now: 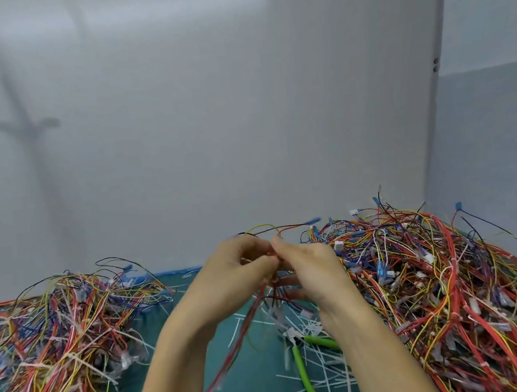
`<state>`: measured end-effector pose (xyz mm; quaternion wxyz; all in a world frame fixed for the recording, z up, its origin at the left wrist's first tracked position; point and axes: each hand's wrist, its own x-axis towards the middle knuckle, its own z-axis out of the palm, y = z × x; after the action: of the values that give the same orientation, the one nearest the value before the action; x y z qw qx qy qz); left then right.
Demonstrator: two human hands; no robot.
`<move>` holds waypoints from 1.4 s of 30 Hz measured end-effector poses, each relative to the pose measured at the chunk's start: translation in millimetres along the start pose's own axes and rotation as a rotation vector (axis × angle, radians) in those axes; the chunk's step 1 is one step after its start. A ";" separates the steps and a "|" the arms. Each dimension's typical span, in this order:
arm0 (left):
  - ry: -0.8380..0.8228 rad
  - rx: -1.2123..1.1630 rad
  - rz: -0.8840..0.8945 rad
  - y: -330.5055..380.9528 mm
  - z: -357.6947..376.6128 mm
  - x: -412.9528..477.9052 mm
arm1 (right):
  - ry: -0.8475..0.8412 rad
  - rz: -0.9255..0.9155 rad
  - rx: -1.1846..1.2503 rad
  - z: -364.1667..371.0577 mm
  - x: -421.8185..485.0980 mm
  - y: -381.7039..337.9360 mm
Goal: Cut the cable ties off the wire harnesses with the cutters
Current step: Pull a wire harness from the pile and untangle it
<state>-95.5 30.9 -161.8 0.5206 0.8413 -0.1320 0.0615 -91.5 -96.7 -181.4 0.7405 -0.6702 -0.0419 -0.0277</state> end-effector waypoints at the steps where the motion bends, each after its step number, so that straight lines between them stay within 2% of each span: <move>1: -0.070 -0.003 0.026 1.2 -0.7 -1.0 | 0.041 -0.021 0.000 -2.2 1.2 0.7; 3: -0.146 -0.068 0.048 1.0 -4.3 -2.4 | 0.097 -0.048 0.005 -5.3 4.3 1.6; 5: -0.130 -0.176 0.004 -2.2 -11.6 -1.8 | 0.119 -0.059 0.024 -8.1 5.3 0.0; 7: -0.047 -0.270 -0.091 -8.1 -20.7 0.6 | 0.128 -0.078 0.039 -12.1 6.0 -2.9; 10: 0.189 -0.308 -0.187 -18.1 -31.0 4.5 | 0.119 -0.142 0.017 -17.3 4.6 -8.1; 14: 0.326 -0.298 -0.157 -22.8 -29.4 7.4 | 0.109 -0.203 0.008 -20.1 5.2 -10.7; 20: 0.221 -0.280 0.069 -7.4 -9.4 6.4 | -0.001 -0.268 -0.092 -9.4 2.7 -7.4; 23: 0.229 -0.308 0.188 -3.3 -4.4 5.2 | -0.052 -0.332 -0.174 -5.9 1.6 -5.2; 30: 0.345 -0.528 0.194 2.6 3.8 4.4 | -0.055 -0.397 -0.149 -6.0 -4.5 -15.4; 35: 0.427 -0.539 0.208 5.4 10.9 4.1 | -0.047 -0.313 -0.097 -7.0 -6.9 -23.9; 37: 0.448 -0.523 0.214 6.4 11.2 3.7 | 0.003 -0.272 -0.052 -6.2 -7.6 -25.7; 40: 0.417 -0.518 0.236 9.5 11.2 0.3 | 0.096 -0.322 -0.073 -7.2 -6.9 -24.1; 42: 0.350 -0.517 0.258 11.4 11.7 -2.1 | 0.076 -0.386 -0.145 -7.7 -7.6 -22.6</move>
<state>-101.1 16.0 -157.8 0.7195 0.6344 -0.1572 0.2348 -101.1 -106.8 -160.6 0.6723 -0.6998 -0.1392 -0.1973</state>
